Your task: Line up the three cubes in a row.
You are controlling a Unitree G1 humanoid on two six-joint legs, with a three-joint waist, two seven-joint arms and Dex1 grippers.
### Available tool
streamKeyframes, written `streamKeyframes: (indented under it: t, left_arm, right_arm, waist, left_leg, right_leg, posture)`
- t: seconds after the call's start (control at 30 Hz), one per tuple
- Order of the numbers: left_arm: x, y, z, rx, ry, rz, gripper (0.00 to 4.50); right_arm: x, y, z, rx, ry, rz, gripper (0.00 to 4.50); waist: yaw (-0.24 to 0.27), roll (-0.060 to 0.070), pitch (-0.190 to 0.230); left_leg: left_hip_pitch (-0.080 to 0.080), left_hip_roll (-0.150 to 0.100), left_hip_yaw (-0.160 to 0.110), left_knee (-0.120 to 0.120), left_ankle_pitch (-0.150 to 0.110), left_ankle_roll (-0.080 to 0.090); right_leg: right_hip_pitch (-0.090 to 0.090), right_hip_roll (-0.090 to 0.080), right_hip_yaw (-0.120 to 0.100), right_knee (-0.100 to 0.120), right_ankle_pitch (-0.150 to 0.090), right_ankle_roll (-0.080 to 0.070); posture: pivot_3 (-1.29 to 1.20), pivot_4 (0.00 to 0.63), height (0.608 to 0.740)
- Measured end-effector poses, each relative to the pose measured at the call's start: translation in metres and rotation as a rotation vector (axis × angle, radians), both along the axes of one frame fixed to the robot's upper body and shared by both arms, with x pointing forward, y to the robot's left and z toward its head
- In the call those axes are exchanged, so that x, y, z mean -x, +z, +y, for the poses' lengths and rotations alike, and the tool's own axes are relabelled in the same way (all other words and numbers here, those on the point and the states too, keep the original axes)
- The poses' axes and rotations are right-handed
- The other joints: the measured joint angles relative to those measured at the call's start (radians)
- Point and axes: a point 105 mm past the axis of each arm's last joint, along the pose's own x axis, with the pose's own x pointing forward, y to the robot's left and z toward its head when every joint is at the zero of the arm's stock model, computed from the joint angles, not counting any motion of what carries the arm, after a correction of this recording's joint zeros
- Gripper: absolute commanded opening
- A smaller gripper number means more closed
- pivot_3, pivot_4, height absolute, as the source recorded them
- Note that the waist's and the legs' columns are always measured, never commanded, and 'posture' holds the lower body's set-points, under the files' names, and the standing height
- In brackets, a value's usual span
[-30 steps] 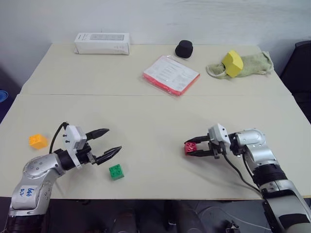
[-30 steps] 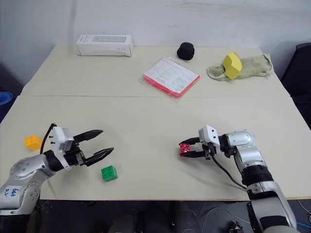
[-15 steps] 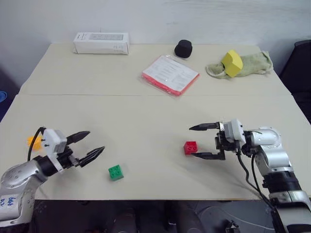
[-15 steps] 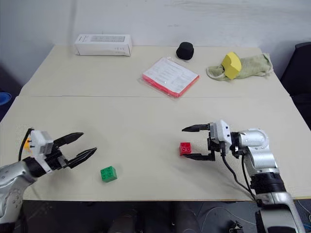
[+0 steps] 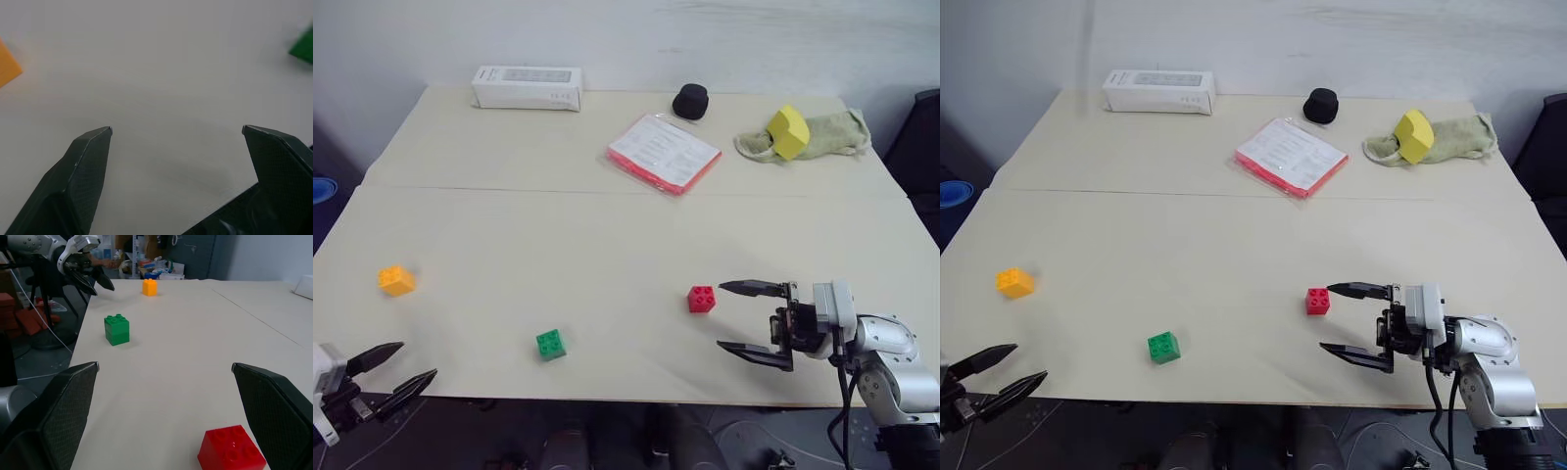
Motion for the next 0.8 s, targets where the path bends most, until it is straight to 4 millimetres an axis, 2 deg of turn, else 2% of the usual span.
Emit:
streamKeyframes:
  t: [0.07,0.17,0.27,0.4,0.5,0.6,0.77,0.8]
  left_arm:
    - [-0.010,0.007,-0.030,0.009,-0.159,-0.010,4.50]
    - [-0.012,0.007,-0.070,0.022,-0.369,0.019,4.50]
    - [-0.017,0.002,-0.097,0.018,-0.501,0.015,4.50]
    - [-0.039,-0.009,-0.114,0.005,-0.529,-0.029,4.50]
    - [-0.046,-0.023,-0.121,-0.008,-0.549,-0.018,3.93]
    - [-0.050,-0.029,-0.120,-0.051,-0.554,-0.024,2.98]
    - [-0.057,-0.026,-0.120,-0.050,-0.553,-0.071,1.45]
    - [-0.059,-0.024,-0.123,-0.036,-0.568,-0.076,1.45]
  right_arm:
    - [0.003,0.001,0.003,0.014,0.035,-0.025,4.46]
    - [0.010,0.001,0.008,0.054,0.100,-0.078,4.46]
    - [0.010,0.001,0.009,0.064,0.103,-0.088,4.46]
    - [0.007,0.001,0.010,0.071,0.081,-0.098,4.46]
    - [0.006,0.001,0.010,0.068,0.061,-0.095,4.50]
    - [0.005,0.000,0.009,0.065,0.038,-0.092,4.50]
    - [0.006,-0.002,0.004,0.072,-0.016,-0.088,4.50]
    - [0.008,-0.003,0.002,0.079,-0.028,-0.091,4.50]
  waist:
    - [0.006,0.000,0.000]
    - [0.001,0.001,0.000]
    - [-0.008,0.002,0.001]
    - [-0.012,0.002,0.001]
    - [-0.018,0.002,0.001]
    - [-0.020,0.002,0.001]
    - [-0.018,0.002,0.001]
    - [-0.018,0.002,0.001]
  left_leg:
    - [0.000,0.000,0.000,0.000,0.001,0.002]
    - [0.000,0.001,0.001,-0.002,0.000,0.002]
    - [0.000,0.001,0.001,-0.002,0.001,0.002]
    - [0.001,0.001,0.001,0.000,0.002,0.001]
    - [0.001,0.001,0.001,0.000,0.003,0.001]
    - [0.001,0.001,0.001,0.000,0.003,0.001]
    - [0.001,0.000,0.001,0.000,0.003,0.002]
    - [0.001,0.000,0.001,0.000,0.003,0.002]
  right_leg:
    - [0.000,0.000,0.000,0.000,0.000,0.000]
    - [0.000,0.001,0.000,-0.001,0.000,0.000]
    - [0.000,0.002,0.000,0.000,0.000,0.000]
    - [0.000,0.002,0.000,0.002,0.000,0.000]
    - [0.000,0.002,0.001,0.003,0.000,0.000]
    - [0.000,0.002,0.001,0.003,0.000,0.000]
    - [0.000,0.001,0.000,0.003,0.000,0.001]
    - [0.000,0.001,0.000,0.003,0.000,0.001]
  posture:
    - [0.00,0.150,0.740]
    - [0.00,0.150,0.740]
    - [0.00,0.150,0.740]
    - [0.00,0.150,0.740]
    - [0.00,0.150,0.740]
    - [0.00,0.150,0.740]
    - [0.00,0.150,0.740]
    - [0.00,0.150,0.740]
